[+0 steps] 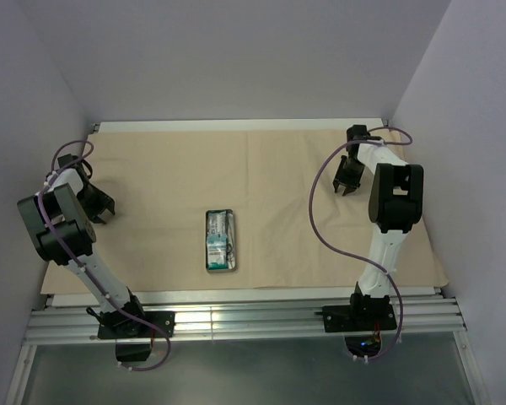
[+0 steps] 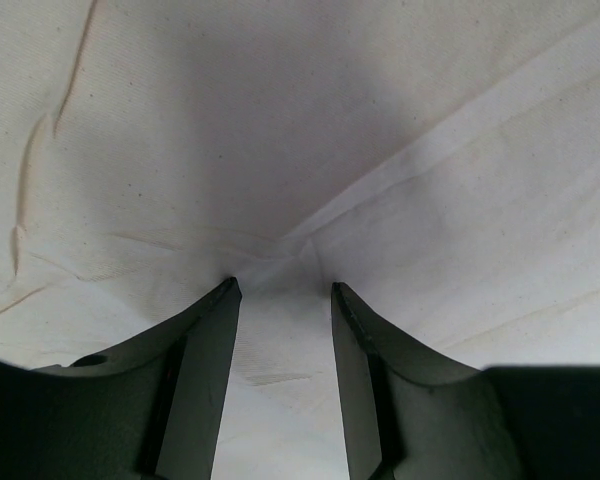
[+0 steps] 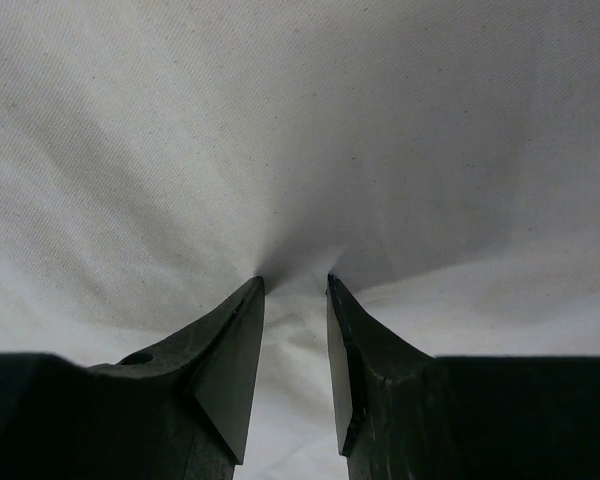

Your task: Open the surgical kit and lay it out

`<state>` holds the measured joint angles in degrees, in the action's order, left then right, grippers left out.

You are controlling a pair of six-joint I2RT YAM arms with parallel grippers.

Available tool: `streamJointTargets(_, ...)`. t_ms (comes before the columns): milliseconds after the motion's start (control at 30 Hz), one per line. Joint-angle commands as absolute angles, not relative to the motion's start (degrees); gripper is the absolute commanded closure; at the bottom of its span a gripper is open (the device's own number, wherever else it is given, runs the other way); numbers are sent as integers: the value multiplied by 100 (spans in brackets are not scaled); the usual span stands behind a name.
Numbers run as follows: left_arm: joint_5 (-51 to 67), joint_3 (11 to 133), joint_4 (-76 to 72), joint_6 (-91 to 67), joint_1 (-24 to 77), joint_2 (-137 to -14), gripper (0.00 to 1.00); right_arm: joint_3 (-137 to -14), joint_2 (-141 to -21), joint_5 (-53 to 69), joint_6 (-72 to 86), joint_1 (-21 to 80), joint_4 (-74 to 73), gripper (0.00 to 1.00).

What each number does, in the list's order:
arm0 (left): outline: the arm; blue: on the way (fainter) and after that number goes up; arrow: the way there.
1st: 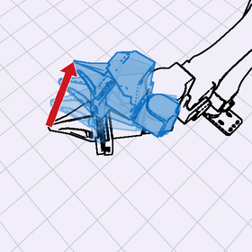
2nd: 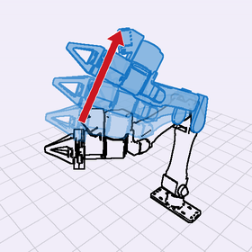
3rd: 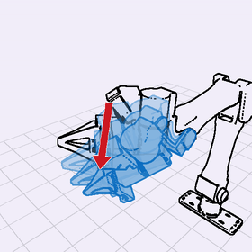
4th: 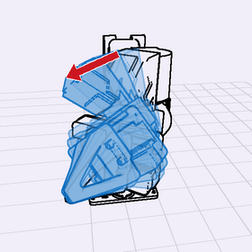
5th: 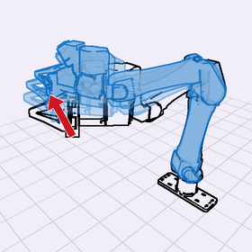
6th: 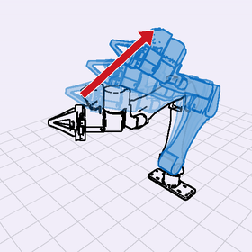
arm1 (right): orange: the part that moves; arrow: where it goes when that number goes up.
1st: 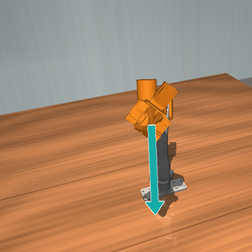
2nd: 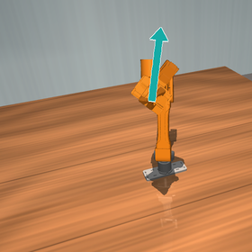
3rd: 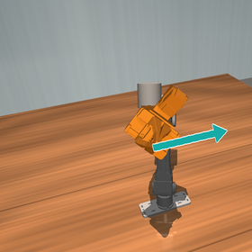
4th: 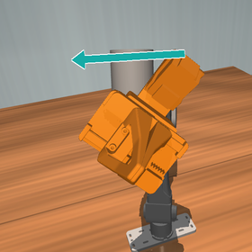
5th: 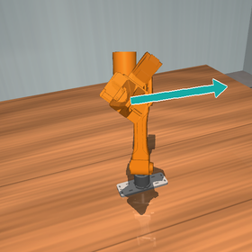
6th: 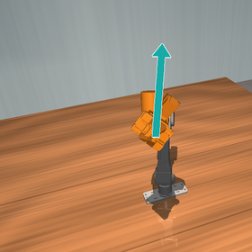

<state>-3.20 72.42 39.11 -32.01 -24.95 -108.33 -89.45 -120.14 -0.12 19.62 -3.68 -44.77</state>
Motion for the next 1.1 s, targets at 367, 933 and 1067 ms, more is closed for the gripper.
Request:
streamJointTargets(367,-1133,8490,4499,-2874,-2637,-11909,51,-8771,-11891,27,2030,-149,-4605,59)
streamJointTargets(933,-829,8569,4658,-2936,-2751,-11611,50,-8728,-11541,131,1820,-457,-4526,57)
streamJointTargets(1067,-336,8771,4650,-3014,-2567,-11049,48,-9069,-11295,246,1845,-176,-4780,55)
